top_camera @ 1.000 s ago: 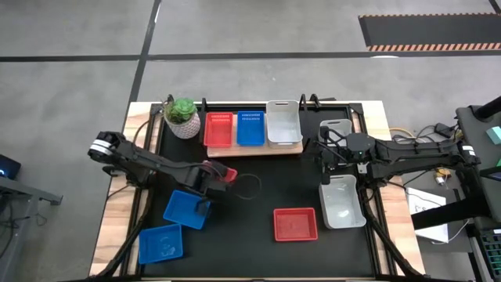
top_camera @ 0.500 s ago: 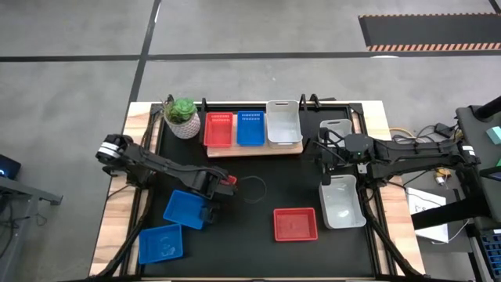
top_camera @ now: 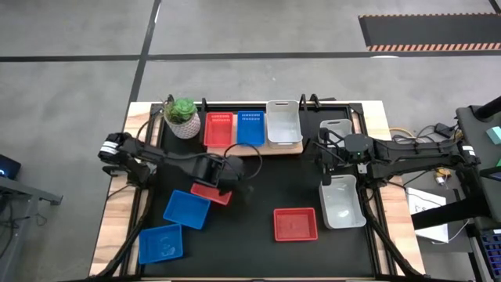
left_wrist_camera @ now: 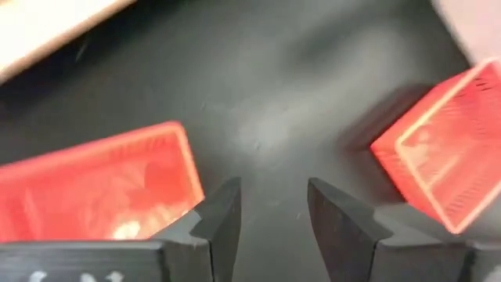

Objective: Stack baskets on shelf by color
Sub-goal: Stack the top red basket on top of the red basket on the shelf

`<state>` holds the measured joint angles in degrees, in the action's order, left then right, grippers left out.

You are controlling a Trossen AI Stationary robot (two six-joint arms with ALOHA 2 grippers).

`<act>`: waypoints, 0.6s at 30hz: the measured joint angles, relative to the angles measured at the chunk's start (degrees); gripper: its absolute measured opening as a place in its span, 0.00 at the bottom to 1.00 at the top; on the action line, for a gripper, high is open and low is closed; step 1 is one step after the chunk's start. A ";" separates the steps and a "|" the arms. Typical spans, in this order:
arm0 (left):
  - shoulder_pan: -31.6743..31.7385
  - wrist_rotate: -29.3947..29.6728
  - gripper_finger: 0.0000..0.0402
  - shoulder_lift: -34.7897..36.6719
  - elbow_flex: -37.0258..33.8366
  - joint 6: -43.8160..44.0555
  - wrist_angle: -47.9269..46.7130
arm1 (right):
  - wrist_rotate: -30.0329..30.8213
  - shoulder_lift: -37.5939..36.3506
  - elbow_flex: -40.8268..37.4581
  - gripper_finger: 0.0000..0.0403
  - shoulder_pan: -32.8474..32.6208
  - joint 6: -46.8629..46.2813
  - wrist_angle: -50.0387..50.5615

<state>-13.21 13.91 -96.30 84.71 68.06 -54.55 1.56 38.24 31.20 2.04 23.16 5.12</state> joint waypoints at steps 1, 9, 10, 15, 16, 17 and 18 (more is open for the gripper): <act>-0.13 -0.27 0.33 -0.27 -0.15 1.51 -0.98 | 0.00 -0.09 0.00 0.02 0.00 0.00 0.16; -0.68 -2.72 0.33 -7.06 -0.98 3.57 -5.09 | 0.03 -1.06 0.02 0.02 0.24 -0.05 0.67; -0.71 -2.99 0.33 -8.15 -0.98 3.13 -6.08 | 0.02 -1.07 0.02 0.02 0.24 -0.04 0.77; -0.67 -3.05 0.33 -10.64 -1.03 0.43 -7.02 | 0.04 -1.31 0.02 0.02 0.24 -0.38 0.65; -0.66 -2.97 0.33 -10.87 -1.03 0.20 -6.82 | 0.04 -1.39 0.02 0.02 0.26 -0.68 0.66; -0.66 -2.83 0.33 -11.10 -1.03 0.15 -6.77 | 0.03 -1.42 0.02 0.02 0.24 -0.70 0.65; -0.68 -2.56 0.33 -11.16 -1.05 0.15 -6.90 | 0.03 -1.43 0.02 0.02 0.24 -0.70 0.62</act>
<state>-13.89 11.35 -107.46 83.66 68.20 -61.45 1.59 36.81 31.22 2.28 22.46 5.74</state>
